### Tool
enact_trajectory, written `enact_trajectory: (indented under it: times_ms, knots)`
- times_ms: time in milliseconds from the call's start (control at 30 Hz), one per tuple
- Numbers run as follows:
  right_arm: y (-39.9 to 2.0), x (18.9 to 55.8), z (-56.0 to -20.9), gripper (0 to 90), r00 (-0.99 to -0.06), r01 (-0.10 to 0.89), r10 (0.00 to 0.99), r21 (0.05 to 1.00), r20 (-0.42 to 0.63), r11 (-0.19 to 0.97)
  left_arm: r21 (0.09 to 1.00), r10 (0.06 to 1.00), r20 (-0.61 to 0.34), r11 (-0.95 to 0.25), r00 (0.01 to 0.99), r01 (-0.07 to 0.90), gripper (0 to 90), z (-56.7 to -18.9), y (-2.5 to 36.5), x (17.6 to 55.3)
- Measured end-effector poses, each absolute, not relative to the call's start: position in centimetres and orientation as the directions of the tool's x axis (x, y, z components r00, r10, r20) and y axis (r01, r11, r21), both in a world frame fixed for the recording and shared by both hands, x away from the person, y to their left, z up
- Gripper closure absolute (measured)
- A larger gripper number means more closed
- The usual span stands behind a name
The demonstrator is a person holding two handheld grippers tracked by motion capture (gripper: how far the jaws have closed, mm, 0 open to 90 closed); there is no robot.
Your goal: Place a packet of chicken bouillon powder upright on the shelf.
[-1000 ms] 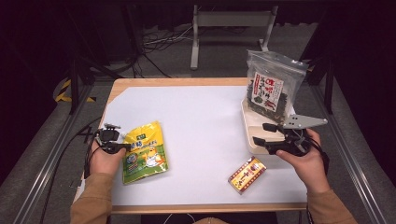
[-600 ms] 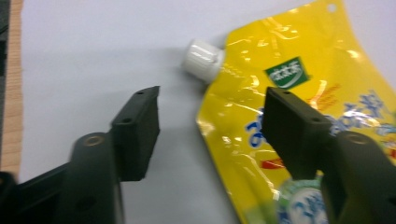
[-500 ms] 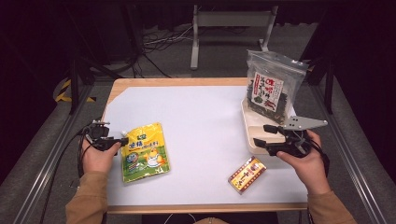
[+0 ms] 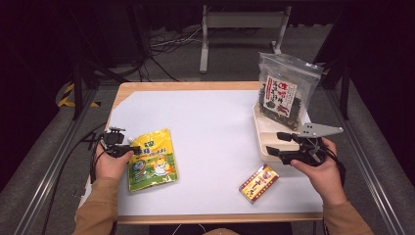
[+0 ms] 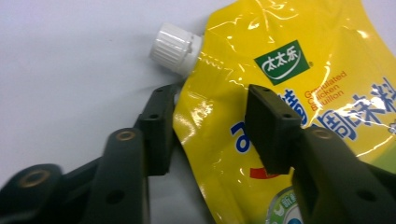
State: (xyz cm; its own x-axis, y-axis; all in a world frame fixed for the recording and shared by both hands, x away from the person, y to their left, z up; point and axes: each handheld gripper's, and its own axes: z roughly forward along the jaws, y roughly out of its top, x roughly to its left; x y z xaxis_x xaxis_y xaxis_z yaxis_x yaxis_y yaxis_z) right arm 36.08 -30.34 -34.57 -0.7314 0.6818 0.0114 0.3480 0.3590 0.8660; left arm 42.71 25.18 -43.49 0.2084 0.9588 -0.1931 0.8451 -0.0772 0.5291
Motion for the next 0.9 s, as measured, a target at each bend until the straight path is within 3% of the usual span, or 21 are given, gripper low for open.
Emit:
enact_trajectory:
  times_ms: [233, 533, 900]
  knots:
    - [-30.34, 36.12, -34.70, 32.2, -0.734, 0.352, 0.679, 0.862, 0.012, 0.364, 0.539, 0.952, -0.214, -0.073, 0.221, 0.839, 77.3, -43.04, 25.04, 42.56]
    - [-30.50, 36.11, -34.79, 31.6, -0.731, 0.360, 0.682, 0.862, 0.022, 0.357, 0.552, 0.955, -0.199, -0.075, 0.219, 0.831, 88.9, -42.79, 24.74, 42.42]
    - [-30.27, 36.10, -34.86, 31.5, -0.734, 0.363, 0.679, 0.861, 0.028, 0.357, 0.584, 0.952, -0.193, -0.085, 0.239, 0.807, 90.0, -42.62, 24.78, 42.04]
